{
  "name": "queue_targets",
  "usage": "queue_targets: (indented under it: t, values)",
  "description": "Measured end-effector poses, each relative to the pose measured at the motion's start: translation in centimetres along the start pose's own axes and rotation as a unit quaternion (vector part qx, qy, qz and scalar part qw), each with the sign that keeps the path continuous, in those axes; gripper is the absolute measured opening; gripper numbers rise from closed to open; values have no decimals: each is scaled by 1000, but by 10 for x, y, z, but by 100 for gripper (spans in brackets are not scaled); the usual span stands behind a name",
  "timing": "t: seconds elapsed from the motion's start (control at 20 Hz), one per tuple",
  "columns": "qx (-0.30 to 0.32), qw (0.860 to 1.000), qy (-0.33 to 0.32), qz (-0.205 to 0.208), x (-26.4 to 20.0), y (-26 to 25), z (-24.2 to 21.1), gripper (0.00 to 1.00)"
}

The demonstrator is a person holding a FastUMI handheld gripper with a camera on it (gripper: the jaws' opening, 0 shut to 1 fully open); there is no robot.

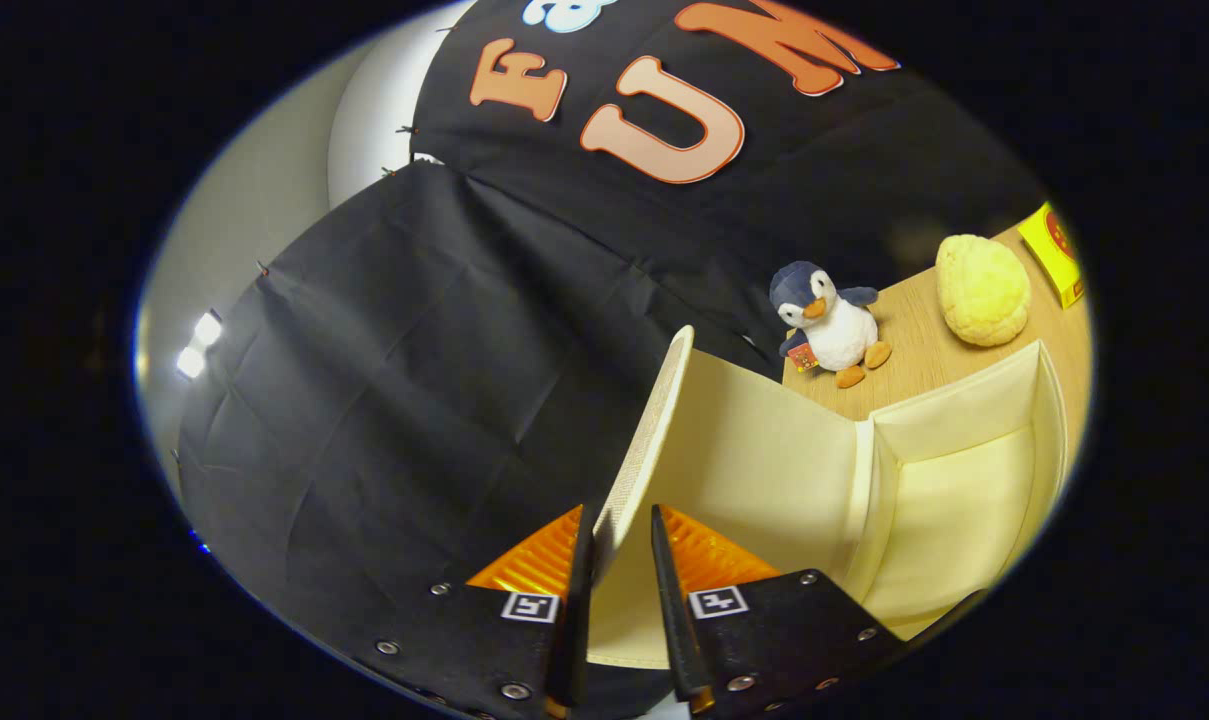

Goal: Open the storage box then place both shoes into the box .Put the left shoe in first, then the right shoe, with the right side of both shoes facing outward in a uniform manner.

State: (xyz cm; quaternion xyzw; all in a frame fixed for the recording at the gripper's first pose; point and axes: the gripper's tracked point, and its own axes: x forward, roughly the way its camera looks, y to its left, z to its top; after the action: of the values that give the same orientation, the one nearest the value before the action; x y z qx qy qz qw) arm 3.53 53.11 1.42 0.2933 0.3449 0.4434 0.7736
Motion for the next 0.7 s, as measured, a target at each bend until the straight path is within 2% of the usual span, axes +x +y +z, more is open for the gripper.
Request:
queue_targets:
  t: [0.1, 0.15, 0.25, 0.45, 0.7]
  values:
    - [-43, 999, 11, -30, 13, -9, -12, 62]
    - [-58, 997, 15, -44, 17, -15, -16, 84]
    - [-79, 994, 22, -71, 17, -25, -23, 98]
    - [-111, 987, 14, -116, 0, -60, -16, 98]
    - [-162, 970, -33, -181, -54, -114, 16, 98]
